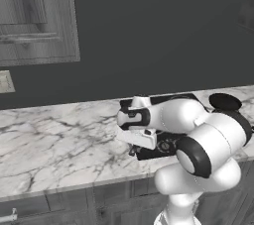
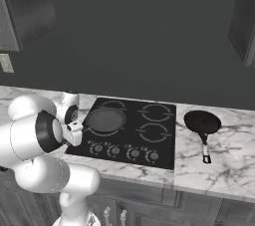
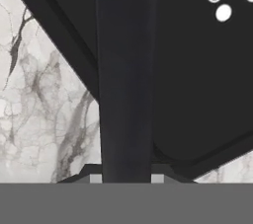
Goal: Place both pans onto different burners. Then place the lemon wedge and the chicken drumstick on different pans.
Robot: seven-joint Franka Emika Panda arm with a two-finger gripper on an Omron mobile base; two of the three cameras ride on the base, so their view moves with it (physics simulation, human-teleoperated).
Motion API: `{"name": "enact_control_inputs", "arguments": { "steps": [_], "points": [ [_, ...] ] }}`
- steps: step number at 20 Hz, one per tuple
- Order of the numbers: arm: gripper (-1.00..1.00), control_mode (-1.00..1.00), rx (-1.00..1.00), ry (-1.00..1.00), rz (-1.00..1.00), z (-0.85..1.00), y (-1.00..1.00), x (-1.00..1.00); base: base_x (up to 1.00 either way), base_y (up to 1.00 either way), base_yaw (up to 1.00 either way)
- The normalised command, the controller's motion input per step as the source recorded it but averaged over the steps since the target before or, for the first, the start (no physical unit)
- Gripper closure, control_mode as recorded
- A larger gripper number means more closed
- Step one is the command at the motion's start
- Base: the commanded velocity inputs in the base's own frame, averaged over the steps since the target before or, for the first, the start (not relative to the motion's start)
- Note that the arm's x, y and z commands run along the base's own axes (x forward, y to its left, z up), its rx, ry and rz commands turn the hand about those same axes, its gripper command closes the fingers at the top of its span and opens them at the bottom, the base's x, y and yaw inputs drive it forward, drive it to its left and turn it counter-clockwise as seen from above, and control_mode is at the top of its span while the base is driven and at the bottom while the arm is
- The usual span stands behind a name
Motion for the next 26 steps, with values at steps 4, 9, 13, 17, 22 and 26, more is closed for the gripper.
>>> {"name": "enact_control_inputs", "arguments": {
  "steps": [4,9,13,17,22,26],
  "points": [
    [-1.00,-1.00,0.00,0.08,0.00,-0.02,0.00,0.00,0.00,0.00,0.00],
    [-1.00,-1.00,0.00,0.02,0.00,0.00,0.00,0.00,0.00,0.00,0.00],
    [-1.00,-1.00,0.00,0.00,0.00,0.00,0.00,0.00,0.00,0.00,0.00],
    [-1.00,-1.00,0.00,0.02,0.00,0.02,-0.03,0.03,0.00,0.00,0.00],
    [-1.00,-1.00,0.05,0.09,0.00,0.43,-0.36,0.17,0.00,0.00,0.00],
    [-1.00,-1.00,0.00,0.09,0.01,0.56,-0.35,0.00,0.00,0.00,0.00]
  ]
}}
